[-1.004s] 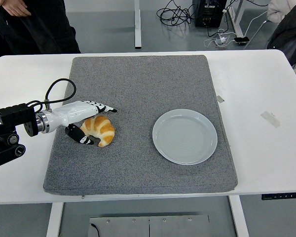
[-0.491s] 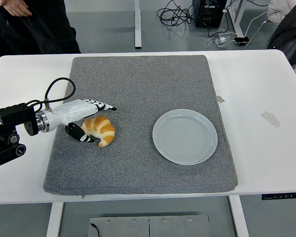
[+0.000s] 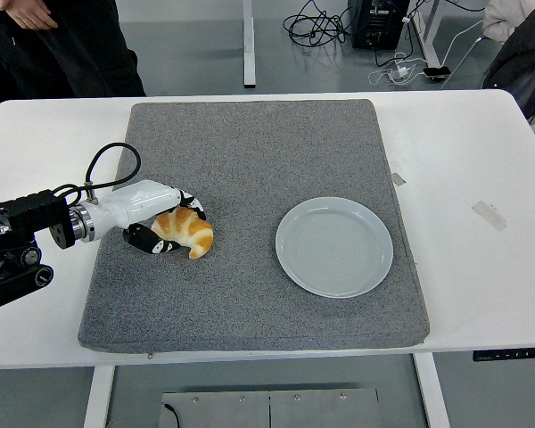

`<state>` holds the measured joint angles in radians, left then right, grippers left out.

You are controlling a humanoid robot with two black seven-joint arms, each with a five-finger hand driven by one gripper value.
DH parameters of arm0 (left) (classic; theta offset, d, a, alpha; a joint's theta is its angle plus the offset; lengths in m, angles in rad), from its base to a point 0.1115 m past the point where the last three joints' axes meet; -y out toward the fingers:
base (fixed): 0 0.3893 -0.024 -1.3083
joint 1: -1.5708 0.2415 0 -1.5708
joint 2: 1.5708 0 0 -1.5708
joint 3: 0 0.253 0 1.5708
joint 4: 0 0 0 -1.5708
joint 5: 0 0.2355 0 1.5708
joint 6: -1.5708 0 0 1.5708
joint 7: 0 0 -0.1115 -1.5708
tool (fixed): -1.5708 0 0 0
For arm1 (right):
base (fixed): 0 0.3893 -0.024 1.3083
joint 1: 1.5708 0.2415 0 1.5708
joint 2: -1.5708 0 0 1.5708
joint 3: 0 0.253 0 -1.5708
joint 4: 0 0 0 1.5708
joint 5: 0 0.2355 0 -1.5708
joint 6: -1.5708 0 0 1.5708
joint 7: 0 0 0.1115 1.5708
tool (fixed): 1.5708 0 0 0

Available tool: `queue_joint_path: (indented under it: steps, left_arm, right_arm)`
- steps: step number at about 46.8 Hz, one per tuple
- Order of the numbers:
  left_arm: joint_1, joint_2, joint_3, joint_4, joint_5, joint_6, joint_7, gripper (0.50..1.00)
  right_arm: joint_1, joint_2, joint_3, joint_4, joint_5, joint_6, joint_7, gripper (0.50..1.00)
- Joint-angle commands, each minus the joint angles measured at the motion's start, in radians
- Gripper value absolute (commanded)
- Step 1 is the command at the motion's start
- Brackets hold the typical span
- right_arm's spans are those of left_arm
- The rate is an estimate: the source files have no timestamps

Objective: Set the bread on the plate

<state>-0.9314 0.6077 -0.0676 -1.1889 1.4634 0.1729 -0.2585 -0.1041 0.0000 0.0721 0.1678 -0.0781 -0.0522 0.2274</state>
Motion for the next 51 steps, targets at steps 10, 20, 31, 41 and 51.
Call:
queue_joint_path:
  steps: [10, 20, 31, 41, 51]
  left_arm:
    - [-0.030, 0.007, -0.011, 0.006, -0.015, -0.003, -0.050, 0.500]
    - [-0.101, 0.023, -0.014, 0.011, -0.026, -0.003, -0.051, 0.500]
    - [-0.176, 0.037, -0.014, 0.014, -0.055, -0.004, -0.051, 0.500]
    - [-0.236, 0.037, -0.006, 0.037, -0.081, -0.006, -0.053, 0.500]
    - [-0.267, 0.037, -0.004, 0.045, -0.081, -0.006, -0.056, 0.500]
  right_arm:
    - [0.000, 0.000, 0.000, -0.001, 0.000, 0.000, 0.000, 1.000]
    - [0.001, 0.000, 0.000, -0.001, 0.000, 0.000, 0.000, 1.000]
    - [0.000, 0.000, 0.000, -0.001, 0.000, 0.000, 0.000, 1.000]
    - [0.001, 0.000, 0.000, -0.001, 0.000, 0.000, 0.000, 1.000]
    - [0.000, 0.000, 0.000, -0.001, 0.000, 0.000, 0.000, 1.000]
